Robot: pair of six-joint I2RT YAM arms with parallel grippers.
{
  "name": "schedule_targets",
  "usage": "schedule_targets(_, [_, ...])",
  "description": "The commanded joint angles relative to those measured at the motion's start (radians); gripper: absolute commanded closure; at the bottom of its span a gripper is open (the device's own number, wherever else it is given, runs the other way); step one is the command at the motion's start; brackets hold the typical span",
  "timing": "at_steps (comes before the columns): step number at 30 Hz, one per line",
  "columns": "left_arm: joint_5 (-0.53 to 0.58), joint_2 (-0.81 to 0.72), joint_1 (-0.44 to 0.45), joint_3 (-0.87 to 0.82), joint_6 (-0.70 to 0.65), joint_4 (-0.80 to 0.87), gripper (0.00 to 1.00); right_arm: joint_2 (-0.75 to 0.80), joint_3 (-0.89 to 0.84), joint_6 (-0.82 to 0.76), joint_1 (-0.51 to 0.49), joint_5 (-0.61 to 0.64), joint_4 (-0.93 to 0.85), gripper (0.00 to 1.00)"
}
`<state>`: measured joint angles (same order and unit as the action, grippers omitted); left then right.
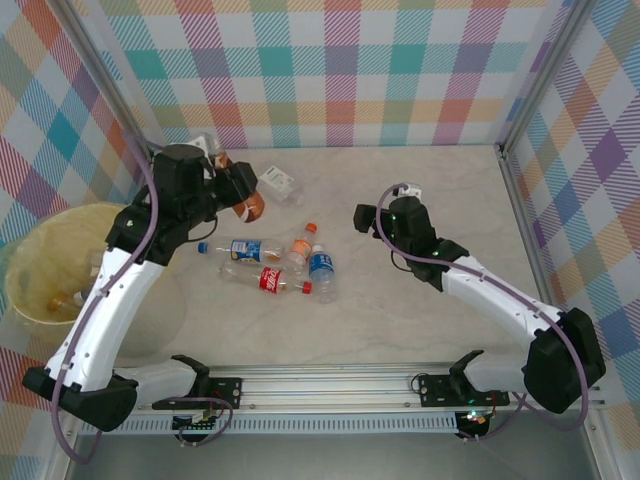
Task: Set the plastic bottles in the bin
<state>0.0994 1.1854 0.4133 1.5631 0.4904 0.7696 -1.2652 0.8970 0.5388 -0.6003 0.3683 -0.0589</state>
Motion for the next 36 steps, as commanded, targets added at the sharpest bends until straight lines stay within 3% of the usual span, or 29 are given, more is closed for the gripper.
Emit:
schedule_targets(1, [0.162,-0.036,-0.014,0.082,-0.111,0.142,0.45,-0.018,0.052,0.01,0.008,-0.014,-0.019,0.0])
schedule_targets(10, [0.568,-0.094,-0.019,0.17,-0.203,0.308,0.48,-0.075,0.089,0.025,0.01,-0.03,0.004,0.0])
schedule_targets(20, [0.932,-0.167,-0.055,0.095,-0.251,0.373,0.47,-0.105,0.133,0.068,0.016,-0.055,-0.042,0.0])
schedule_targets(23, [0.932,-0.177,-0.14,0.073,-0.255,0.391,0.47,-0.1,0.137,0.062,0.018,-0.061,-0.042,0.0])
schedule_targets(29, [0.834,-0.198,-0.432,-0.025,-0.26,0.399,0.46,-0.101,0.159,0.049,0.026,-0.063,-0.065,0.0])
schedule_targets(36, [0.716,-0.214,-0.696,-0.152,-0.305,0.361,0.46,-0.107,0.199,0.013,0.034,-0.067,-0.083,0.0])
